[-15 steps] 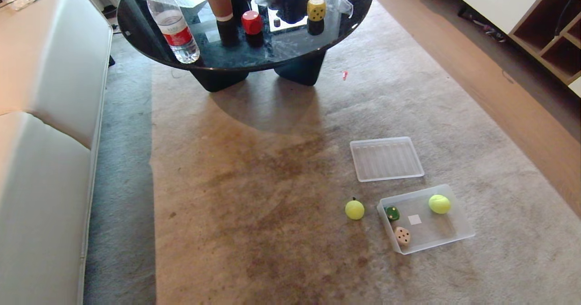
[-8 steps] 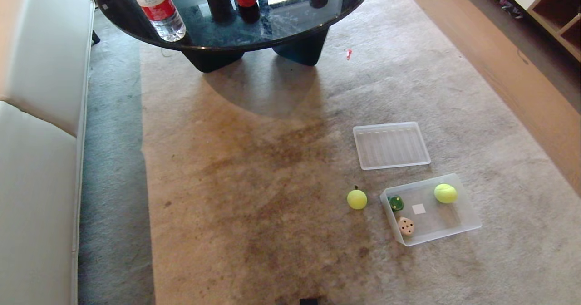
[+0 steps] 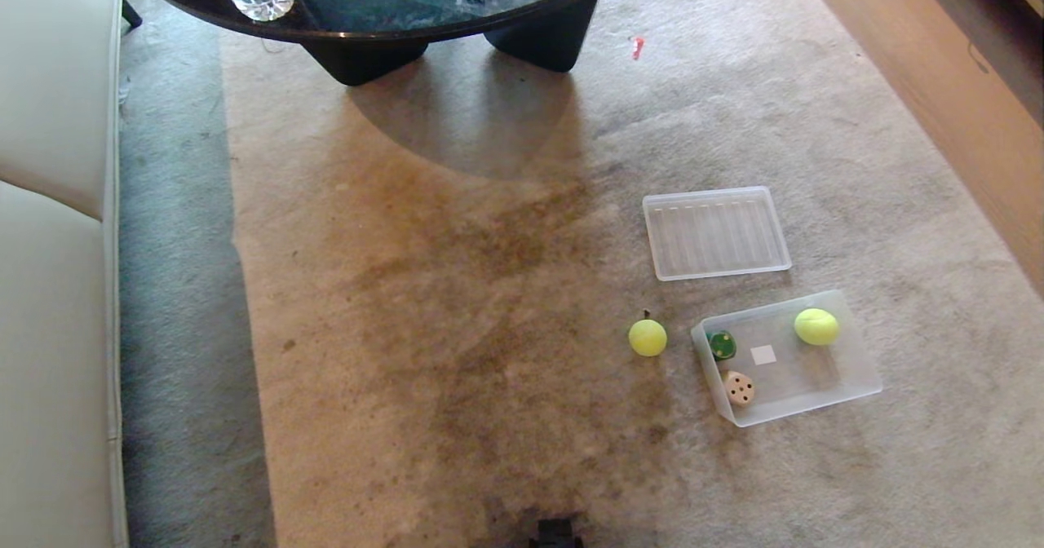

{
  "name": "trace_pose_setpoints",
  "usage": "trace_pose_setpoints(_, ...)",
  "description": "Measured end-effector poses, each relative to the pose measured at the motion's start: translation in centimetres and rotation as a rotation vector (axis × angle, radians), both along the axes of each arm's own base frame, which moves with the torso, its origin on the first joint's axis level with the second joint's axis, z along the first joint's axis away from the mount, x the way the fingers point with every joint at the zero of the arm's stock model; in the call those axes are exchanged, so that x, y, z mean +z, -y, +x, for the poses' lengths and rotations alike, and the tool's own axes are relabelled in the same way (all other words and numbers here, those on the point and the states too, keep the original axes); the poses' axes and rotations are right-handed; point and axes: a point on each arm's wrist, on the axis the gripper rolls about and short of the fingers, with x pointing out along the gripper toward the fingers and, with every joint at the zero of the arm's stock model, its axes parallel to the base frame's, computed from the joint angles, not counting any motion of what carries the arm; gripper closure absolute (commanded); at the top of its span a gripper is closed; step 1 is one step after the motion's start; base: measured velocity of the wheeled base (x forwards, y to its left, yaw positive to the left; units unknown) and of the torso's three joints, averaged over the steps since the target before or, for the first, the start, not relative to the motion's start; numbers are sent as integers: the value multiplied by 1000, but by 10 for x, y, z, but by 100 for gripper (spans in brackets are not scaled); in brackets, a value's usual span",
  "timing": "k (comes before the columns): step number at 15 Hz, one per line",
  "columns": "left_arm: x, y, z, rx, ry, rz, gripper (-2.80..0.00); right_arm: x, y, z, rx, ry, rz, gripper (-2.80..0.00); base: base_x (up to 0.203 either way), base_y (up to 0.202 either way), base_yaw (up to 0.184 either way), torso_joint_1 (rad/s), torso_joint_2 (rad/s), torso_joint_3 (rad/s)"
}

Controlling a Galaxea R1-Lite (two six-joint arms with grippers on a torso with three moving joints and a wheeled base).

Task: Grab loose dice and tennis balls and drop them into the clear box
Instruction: Find toys out of the box

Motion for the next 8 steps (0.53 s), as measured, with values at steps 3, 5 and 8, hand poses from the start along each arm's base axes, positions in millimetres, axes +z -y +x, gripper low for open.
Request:
trace_pose_setpoints(3, 0, 0, 0, 0, 0, 0, 0, 0, 0, 0, 0, 0, 0, 0, 0, 0, 0, 2, -1, -198)
trace_pose_setpoints(5, 0, 0, 0, 0, 0, 0, 0, 0, 0, 0, 0, 0, 0, 0, 0, 0, 0, 4, 7, -198)
trace_pose_setpoints(8, 0, 0, 0, 0, 0, 0, 0, 0, 0, 0, 1, -1, 0, 0, 0, 0, 0, 2, 0, -203)
